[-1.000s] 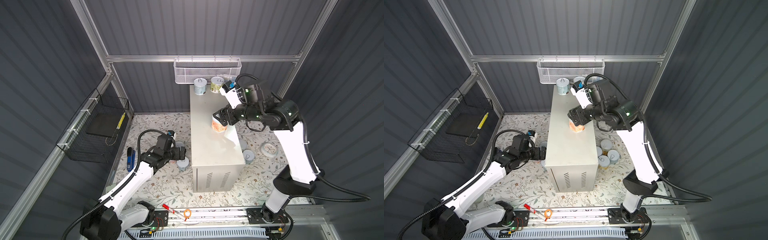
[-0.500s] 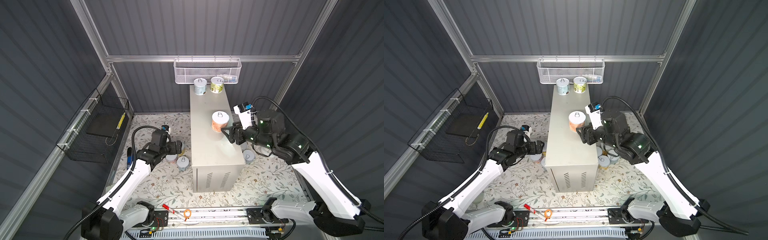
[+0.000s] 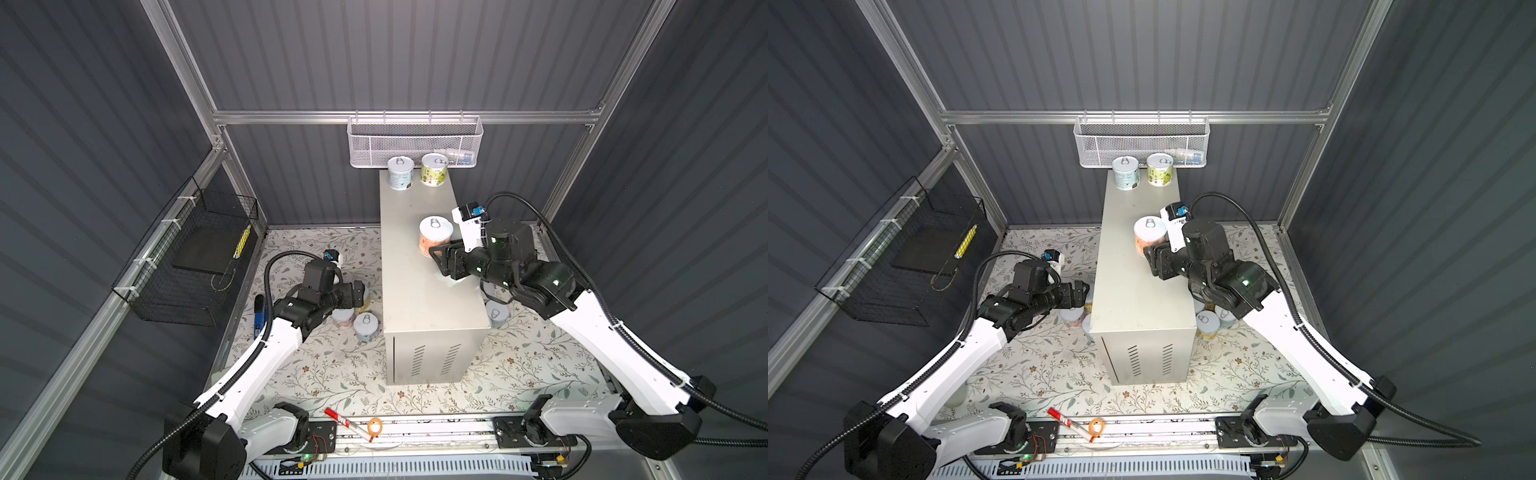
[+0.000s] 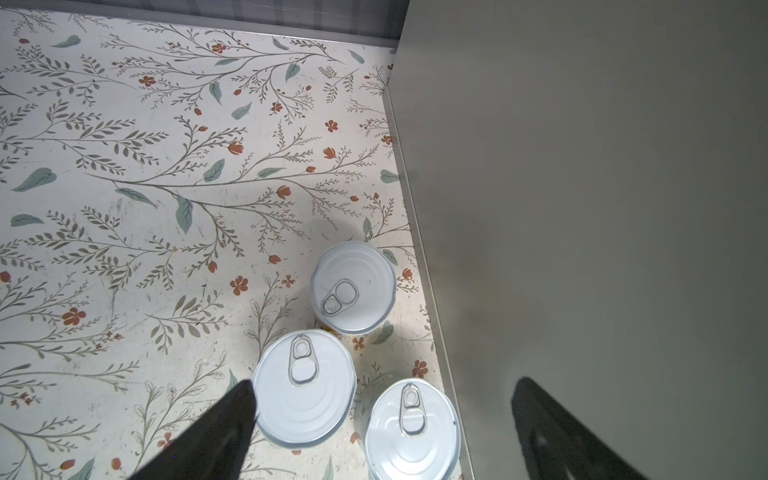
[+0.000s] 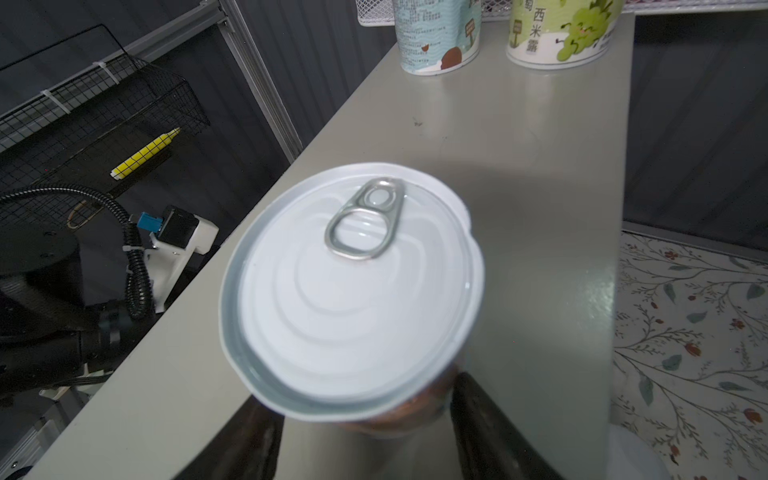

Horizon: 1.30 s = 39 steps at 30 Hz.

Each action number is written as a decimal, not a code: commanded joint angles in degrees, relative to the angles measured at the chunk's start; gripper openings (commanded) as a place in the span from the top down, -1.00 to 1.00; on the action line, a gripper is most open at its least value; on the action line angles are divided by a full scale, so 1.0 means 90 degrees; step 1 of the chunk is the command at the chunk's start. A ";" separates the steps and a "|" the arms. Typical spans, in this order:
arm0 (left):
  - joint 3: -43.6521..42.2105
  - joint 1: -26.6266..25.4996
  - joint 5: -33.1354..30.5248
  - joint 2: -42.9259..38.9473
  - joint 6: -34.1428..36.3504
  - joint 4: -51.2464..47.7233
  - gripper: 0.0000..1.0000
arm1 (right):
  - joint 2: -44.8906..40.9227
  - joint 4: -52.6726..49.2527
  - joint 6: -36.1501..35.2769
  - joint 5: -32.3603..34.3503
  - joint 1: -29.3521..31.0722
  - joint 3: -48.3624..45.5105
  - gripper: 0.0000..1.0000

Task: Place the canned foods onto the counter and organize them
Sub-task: 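Carry the peach can over the cabinet top toward the pale-blue can, then set the peach can down in front of the pale-blue can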

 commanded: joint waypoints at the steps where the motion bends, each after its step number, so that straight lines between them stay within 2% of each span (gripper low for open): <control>1: -0.0065 0.0017 0.0039 0.0067 0.0016 0.0027 -0.94 | 0.0292 0.0318 -0.0078 0.0046 -0.0112 0.0335 -0.29; 24: -0.0081 0.0017 0.0106 0.0137 0.0090 0.0074 -0.93 | 0.2294 0.1176 -0.0004 -0.0357 -0.0641 0.2005 -0.29; 39: -0.0160 0.0075 0.0156 0.0162 0.0133 0.0173 -0.93 | 0.3422 0.1230 0.0286 -0.0497 -0.0845 0.3120 -0.31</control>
